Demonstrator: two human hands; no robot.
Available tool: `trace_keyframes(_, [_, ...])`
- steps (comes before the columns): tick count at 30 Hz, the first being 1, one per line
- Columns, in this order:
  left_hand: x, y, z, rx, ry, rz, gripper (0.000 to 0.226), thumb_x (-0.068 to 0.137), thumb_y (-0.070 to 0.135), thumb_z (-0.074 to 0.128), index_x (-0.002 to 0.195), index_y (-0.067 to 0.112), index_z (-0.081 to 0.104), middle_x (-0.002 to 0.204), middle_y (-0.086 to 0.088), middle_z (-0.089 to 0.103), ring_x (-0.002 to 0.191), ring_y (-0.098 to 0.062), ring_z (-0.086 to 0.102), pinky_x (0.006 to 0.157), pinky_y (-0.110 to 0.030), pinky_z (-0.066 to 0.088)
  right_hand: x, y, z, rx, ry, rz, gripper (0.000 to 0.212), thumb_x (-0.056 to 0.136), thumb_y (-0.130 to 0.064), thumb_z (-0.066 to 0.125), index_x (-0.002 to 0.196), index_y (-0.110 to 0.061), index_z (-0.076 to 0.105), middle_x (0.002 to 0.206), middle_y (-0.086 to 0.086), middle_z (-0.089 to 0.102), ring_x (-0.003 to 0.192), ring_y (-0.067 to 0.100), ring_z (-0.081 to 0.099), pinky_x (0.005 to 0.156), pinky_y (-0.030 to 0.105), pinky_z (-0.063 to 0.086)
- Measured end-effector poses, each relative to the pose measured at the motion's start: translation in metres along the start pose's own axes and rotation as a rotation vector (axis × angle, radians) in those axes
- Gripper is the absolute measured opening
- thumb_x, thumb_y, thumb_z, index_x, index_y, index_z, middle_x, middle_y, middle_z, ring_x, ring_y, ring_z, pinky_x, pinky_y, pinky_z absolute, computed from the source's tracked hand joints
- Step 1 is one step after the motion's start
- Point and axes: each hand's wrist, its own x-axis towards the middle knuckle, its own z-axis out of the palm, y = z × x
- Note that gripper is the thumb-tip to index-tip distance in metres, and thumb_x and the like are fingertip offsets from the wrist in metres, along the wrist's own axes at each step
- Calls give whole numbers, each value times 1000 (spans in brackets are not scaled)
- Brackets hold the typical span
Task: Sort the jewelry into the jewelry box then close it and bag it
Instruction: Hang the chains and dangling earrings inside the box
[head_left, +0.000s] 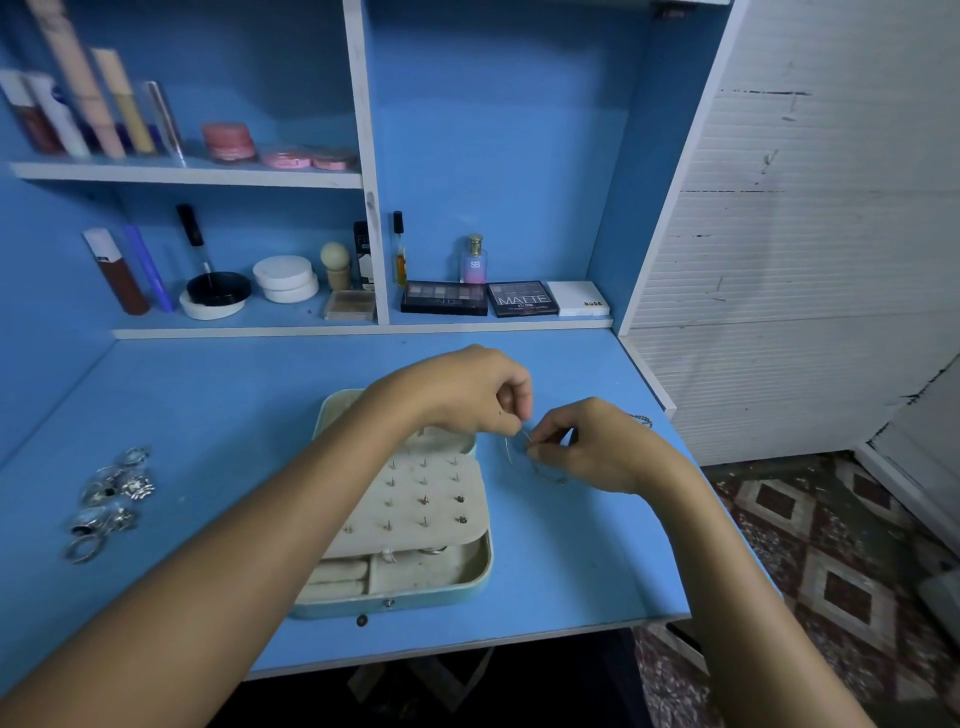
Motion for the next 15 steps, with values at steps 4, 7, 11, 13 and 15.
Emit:
trace_keyframes(4, [-3, -5, -7, -28, 33, 6, 14, 87, 22, 69, 83, 35, 64, 80, 16, 63, 70, -1, 57, 65, -19, 45, 0, 2, -2, -11, 15, 14, 9, 90, -41, 67, 86, -34, 71, 91, -14, 69, 62, 2, 55, 54, 13, 40])
trace_keyframes(7, [-3, -9, -8, -49, 35, 0, 17, 87, 21, 68, 82, 37, 63, 81, 16, 63, 72, -2, 58, 73, -27, 52, -1, 2, -2, 17, 23, 14, 10, 91, -41, 66, 86, -33, 70, 91, -16, 69, 56, -4, 52, 51, 10, 37])
trace_keyframes(11, [-5, -15, -7, -92, 43, -1, 17, 86, 21, 67, 84, 37, 64, 86, 13, 65, 85, -13, 63, 88, -41, 55, -2, 1, -4, 78, 38, 11, 10, 92, -37, 66, 88, -30, 71, 89, -18, 68, 58, -8, 52, 54, 10, 36])
trace_keyframes(13, [-7, -17, -8, -99, 50, 3, 16, 87, 20, 66, 84, 36, 64, 89, 11, 66, 88, -15, 63, 89, -41, 54, -1, 2, -4, 119, 47, -3, 9, 92, -34, 67, 87, -27, 71, 85, -16, 68, 58, -7, 52, 56, 11, 38])
trace_keyframes(15, [-8, -19, -10, -106, 57, 7, 16, 88, 19, 66, 84, 35, 64, 91, 8, 67, 89, -17, 63, 90, -41, 53, 0, 1, -3, 157, 59, -15, 7, 91, -31, 69, 86, -26, 71, 82, -15, 68, 57, -4, 52, 56, 13, 40])
